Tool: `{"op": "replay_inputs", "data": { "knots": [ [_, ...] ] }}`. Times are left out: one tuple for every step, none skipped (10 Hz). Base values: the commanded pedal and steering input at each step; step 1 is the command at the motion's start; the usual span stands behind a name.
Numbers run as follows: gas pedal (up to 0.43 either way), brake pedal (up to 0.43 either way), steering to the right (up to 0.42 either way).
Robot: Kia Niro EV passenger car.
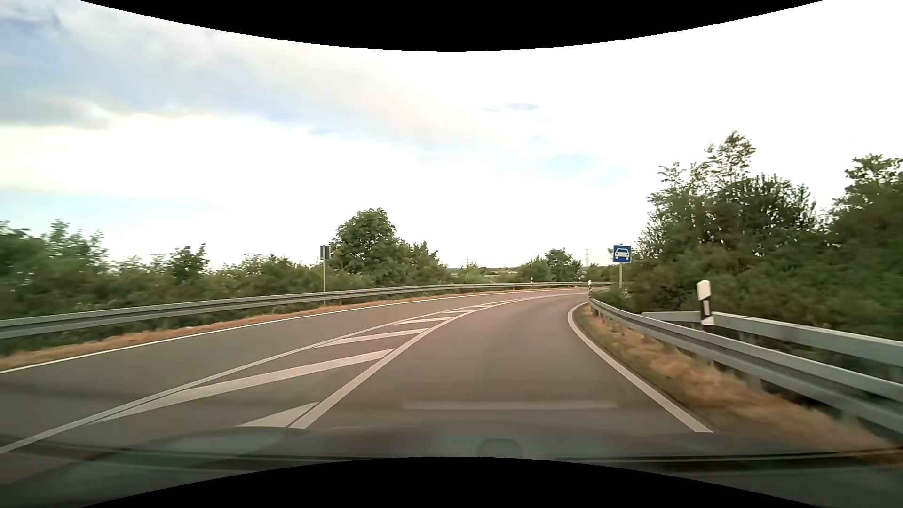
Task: Follow the waypoints while adhering to traffic rules and regulations
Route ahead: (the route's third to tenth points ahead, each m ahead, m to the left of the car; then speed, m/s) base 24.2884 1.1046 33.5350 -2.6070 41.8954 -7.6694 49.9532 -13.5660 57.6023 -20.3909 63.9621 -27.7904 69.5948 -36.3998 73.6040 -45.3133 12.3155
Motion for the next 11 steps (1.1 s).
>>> {"op": "replay_inputs", "data": {
  "knots": [
    [0.059, 0.0, 0.065],
    [0.059, 0.0, 0.075],
    [0.059, 0.0, 0.083],
    [0.059, 0.0, 0.084],
    [0.059, 0.0, 0.08],
    [0.059, 0.0, 0.075],
    [0.059, 0.0, 0.068],
    [0.059, 0.0, 0.066],
    [0.059, 0.0, 0.064],
    [0.059, 0.0, 0.063],
    [0.059, 0.0, 0.061]
  ]
}}
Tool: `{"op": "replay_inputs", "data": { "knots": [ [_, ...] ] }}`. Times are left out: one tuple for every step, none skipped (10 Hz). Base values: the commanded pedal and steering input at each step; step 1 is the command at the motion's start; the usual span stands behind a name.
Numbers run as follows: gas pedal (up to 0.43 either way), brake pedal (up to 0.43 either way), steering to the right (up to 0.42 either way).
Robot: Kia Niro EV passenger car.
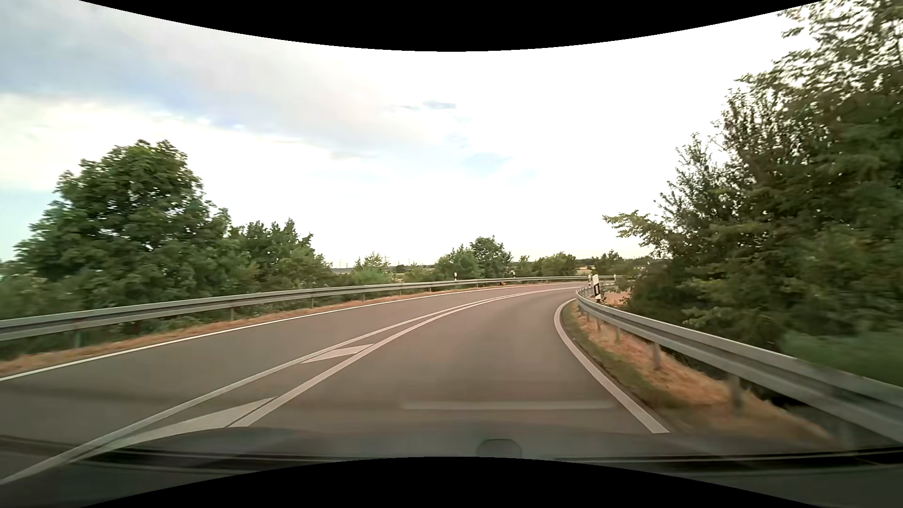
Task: Follow the waypoints while adhering to traffic rules and regulations
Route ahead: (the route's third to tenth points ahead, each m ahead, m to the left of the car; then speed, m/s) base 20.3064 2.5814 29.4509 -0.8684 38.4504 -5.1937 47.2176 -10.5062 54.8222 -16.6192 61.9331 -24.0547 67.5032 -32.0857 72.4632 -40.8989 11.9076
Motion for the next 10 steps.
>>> {"op": "replay_inputs", "data": {
  "knots": [
    [0.067, 0.0, 0.061],
    [0.079, 0.0, 0.063],
    [0.079, 0.0, 0.064],
    [0.079, 0.0, 0.064],
    [0.079, 0.0, 0.063],
    [0.079, 0.0, 0.063],
    [0.079, 0.0, 0.062],
    [0.079, 0.0, 0.062],
    [0.079, 0.0, 0.061],
    [0.079, 0.0, 0.061]
  ]
}}
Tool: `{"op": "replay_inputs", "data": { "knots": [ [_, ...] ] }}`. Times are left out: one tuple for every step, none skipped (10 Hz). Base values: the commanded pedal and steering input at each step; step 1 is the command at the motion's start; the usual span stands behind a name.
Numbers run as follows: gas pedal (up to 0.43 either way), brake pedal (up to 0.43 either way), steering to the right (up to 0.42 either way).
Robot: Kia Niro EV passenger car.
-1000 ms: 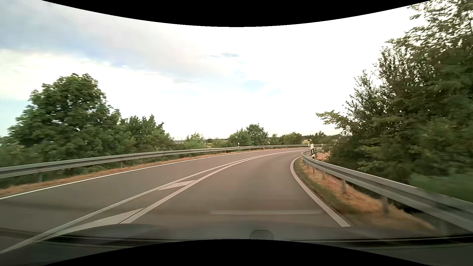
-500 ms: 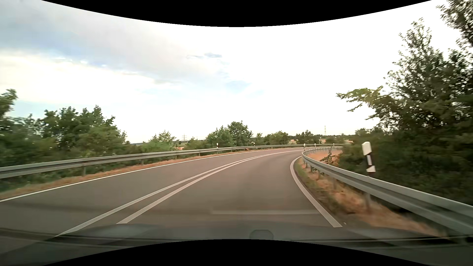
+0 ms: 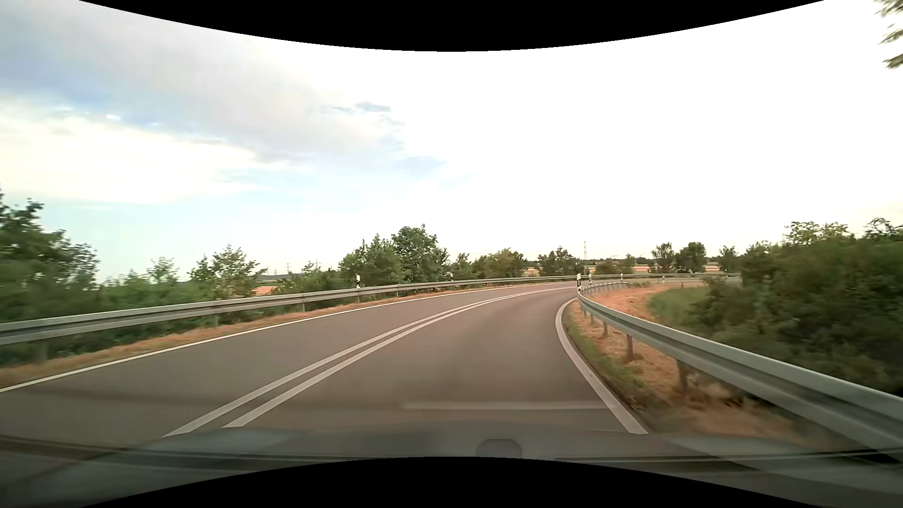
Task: Follow the waypoints while adhering to traffic rules and regulations
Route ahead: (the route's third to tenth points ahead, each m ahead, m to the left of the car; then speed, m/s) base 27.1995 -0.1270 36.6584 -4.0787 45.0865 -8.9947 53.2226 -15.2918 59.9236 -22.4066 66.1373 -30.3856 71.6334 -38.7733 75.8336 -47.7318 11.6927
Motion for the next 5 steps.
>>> {"op": "replay_inputs", "data": {
  "knots": [
    [0.079, 0.0, 0.061],
    [0.079, 0.0, 0.061],
    [0.087, 0.0, 0.063],
    [0.087, 0.0, 0.065],
    [0.087, 0.0, 0.066]
  ]
}}
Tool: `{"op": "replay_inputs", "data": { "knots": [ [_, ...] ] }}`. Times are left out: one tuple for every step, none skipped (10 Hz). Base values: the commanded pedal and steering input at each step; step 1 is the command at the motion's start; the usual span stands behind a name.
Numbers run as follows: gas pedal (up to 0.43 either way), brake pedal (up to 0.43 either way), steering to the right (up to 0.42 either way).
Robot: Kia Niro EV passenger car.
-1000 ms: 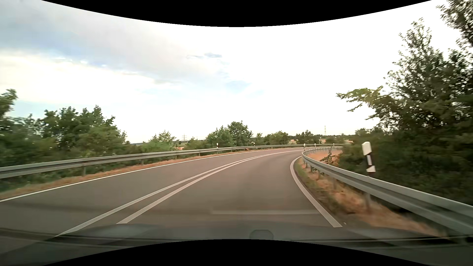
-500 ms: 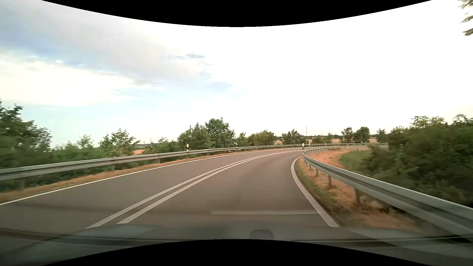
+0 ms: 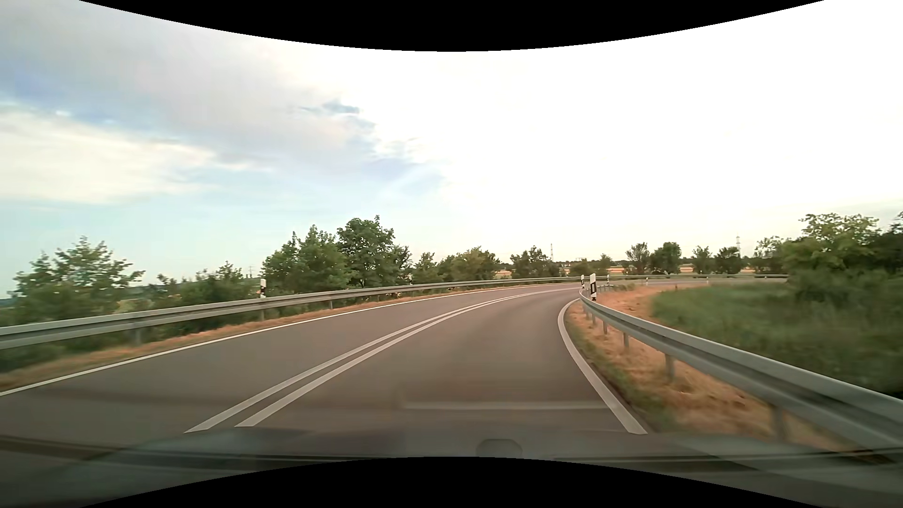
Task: Follow the waypoints while adhering to traffic rules and regulations
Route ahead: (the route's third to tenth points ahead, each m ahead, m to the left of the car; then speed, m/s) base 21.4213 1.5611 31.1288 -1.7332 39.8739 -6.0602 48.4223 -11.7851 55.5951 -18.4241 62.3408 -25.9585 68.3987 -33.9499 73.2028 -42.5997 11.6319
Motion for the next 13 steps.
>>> {"op": "replay_inputs", "data": {
  "knots": [
    [0.098, 0.0, 0.067],
    [0.11, 0.0, 0.067],
    [0.11, 0.0, 0.066],
    [0.11, 0.0, 0.066],
    [0.11, 0.0, 0.065],
    [0.11, 0.0, 0.063],
    [0.11, 0.0, 0.063],
    [0.11, 0.0, 0.063],
    [0.11, 0.0, 0.061],
    [0.11, 0.0, 0.059],
    [0.11, 0.0, 0.057],
    [0.11, 0.0, 0.055],
    [0.11, 0.0, 0.054]
  ]
}}
